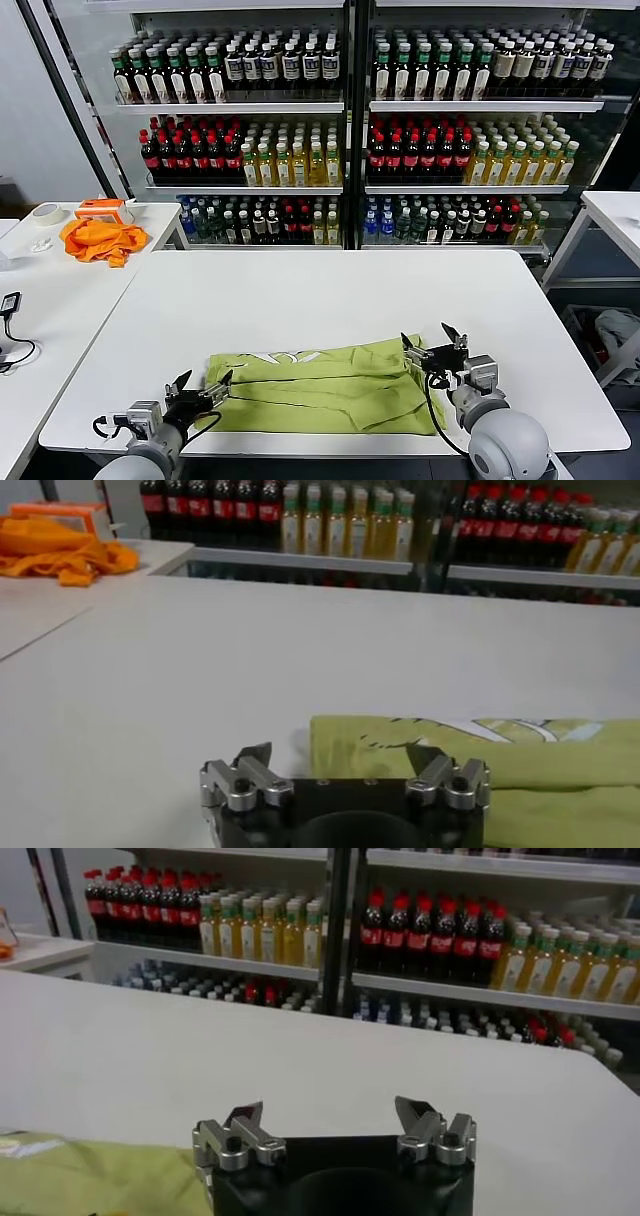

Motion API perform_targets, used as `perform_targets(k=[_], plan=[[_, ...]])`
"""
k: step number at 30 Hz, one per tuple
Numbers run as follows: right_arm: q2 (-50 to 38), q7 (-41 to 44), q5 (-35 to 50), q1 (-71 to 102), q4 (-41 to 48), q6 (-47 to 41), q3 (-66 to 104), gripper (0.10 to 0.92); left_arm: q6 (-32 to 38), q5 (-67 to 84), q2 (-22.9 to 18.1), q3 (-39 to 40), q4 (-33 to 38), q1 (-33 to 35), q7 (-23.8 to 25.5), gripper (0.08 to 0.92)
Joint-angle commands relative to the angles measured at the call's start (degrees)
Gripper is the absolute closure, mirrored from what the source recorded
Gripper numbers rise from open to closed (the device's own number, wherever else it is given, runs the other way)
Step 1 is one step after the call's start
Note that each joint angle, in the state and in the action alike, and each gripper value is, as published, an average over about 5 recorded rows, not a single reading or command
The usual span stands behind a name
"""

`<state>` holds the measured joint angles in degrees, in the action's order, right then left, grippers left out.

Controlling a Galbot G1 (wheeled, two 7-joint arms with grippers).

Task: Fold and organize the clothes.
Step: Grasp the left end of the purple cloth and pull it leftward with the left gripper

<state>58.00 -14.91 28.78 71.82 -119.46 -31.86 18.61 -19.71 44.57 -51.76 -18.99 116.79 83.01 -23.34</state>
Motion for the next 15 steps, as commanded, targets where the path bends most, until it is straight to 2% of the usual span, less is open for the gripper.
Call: perform_targets(k=[1, 7, 15], plan=[[0.1, 0.2, -1.2, 0.2, 0.2, 0.1, 0.7, 0.203, 0.6, 0.1, -0.5, 2.7, -1.4, -1.5, -5.0, 0.177], [0.1, 0.3, -1.7, 0.3, 0.8, 0.2, 0.8, 0.203, 0.4, 0.2, -0.2, 3.9, -1.5, -1.6, -5.5, 0.207], [0.1, 0.2, -2.0, 0.2, 0.9, 0.1, 0.7, 0.203, -0.1, 0.1, -0.3, 5.6, -1.0, -1.5, -5.1, 0.432]])
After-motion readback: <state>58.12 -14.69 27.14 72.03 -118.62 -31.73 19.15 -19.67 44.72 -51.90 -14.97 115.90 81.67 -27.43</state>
